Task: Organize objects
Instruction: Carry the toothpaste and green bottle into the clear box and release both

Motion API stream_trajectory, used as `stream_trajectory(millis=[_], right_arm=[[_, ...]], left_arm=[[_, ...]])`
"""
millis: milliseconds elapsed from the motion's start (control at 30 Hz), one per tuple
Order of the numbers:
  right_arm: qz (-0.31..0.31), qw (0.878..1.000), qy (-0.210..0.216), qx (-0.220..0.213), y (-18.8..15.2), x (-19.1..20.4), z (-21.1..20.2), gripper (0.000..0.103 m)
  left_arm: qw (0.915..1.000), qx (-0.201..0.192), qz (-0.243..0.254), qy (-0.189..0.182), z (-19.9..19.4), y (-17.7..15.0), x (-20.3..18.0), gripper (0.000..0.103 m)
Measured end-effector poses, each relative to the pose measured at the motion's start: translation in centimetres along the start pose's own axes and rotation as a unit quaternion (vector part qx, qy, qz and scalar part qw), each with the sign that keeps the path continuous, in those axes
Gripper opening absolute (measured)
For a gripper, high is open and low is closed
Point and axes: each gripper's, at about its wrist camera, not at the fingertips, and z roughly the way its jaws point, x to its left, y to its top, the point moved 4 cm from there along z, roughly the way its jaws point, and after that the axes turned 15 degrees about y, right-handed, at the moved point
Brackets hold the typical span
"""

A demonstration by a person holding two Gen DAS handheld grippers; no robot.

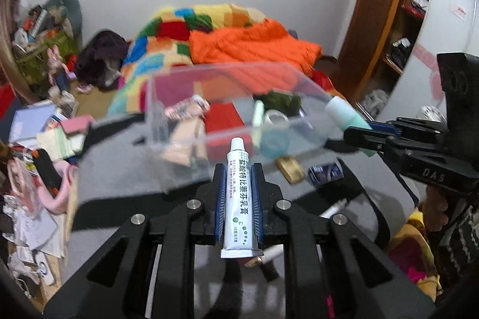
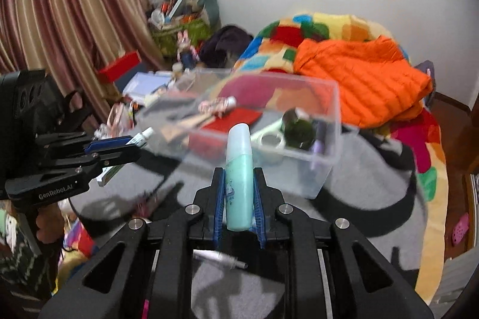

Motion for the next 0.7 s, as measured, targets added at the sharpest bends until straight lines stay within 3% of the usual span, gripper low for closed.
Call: stream_trajectory(millis=[300,467,700], right_arm=[[-0.005,0.999,-0.018,-0.051,4.5,0.5,-0.5,0.016],[-0.017,0.999,-0.027,-0.044,5.9,0.6,1.0,0.016],[-0.019,0.999,-0.045,-0.006,6.4,-0.7,5.0,0.016]], left_arm=[[0.9995,-0.022,-0.014,0.014,0.0,3.3,1.0,0.016],[0.9996,-0.013,-0.021,0.016,1.6,4.7,1.4,0.016],[0.999,0.03,-0.029,0.018,5.8,5.7,1.9,0.016]])
